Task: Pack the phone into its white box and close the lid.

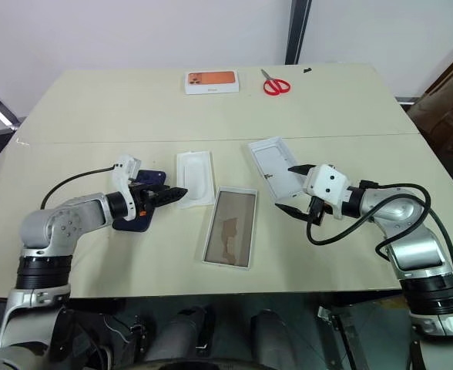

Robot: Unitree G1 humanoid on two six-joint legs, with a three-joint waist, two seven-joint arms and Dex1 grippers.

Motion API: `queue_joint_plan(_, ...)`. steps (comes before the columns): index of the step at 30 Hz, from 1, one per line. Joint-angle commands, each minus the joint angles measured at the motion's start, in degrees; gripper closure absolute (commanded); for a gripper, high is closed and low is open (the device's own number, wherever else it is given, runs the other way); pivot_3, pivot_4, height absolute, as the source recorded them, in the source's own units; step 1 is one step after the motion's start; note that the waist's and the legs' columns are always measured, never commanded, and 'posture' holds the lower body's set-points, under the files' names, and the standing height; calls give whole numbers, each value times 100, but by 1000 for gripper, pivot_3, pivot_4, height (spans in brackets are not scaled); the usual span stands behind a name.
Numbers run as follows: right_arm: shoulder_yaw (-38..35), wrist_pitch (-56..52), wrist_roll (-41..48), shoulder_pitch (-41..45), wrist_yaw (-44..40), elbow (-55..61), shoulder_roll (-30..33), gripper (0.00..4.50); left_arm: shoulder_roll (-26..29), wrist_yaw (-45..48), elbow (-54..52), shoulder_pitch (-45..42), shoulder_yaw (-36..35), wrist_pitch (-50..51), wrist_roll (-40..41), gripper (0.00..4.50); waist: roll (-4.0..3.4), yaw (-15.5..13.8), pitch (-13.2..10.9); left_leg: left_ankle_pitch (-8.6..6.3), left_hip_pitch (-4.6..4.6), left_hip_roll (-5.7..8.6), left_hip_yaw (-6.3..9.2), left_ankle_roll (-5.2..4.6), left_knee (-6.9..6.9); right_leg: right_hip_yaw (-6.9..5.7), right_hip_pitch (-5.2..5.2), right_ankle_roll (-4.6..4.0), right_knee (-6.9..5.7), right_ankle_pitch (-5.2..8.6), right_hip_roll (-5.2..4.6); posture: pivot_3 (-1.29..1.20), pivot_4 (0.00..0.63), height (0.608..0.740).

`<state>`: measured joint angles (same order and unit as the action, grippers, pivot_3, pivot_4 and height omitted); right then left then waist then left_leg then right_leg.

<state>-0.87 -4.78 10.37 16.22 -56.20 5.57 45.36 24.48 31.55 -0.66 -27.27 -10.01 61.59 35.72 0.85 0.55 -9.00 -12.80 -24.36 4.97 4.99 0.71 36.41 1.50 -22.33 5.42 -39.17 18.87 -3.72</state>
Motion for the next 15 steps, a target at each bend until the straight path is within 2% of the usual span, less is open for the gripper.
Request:
queue_joint_plan(1,-102,9,77,58,74,200,-30,14,-177,-338,-55,-201,-209,208,136,0,0,4,0,1,0,0,0,1,0,0,0,0,0,0,0,0,150,734)
queue_joint_plan(6,-97,-1,58,67,153,216,-58,14,-406,-659,276,-418,-166,459,44,0,0,6,0,3,0,0,0,4,1,0,-1,0,-2,0,1,0,150,734)
queue_joint_plan(15,-111,-61,33,-15,314,338,-116,14,-1063,-1141,1018,-907,-621,660,229,0,2,-39,1,4,-1,1,1,7,14,-2,6,1,-3,0,1,0,150,734)
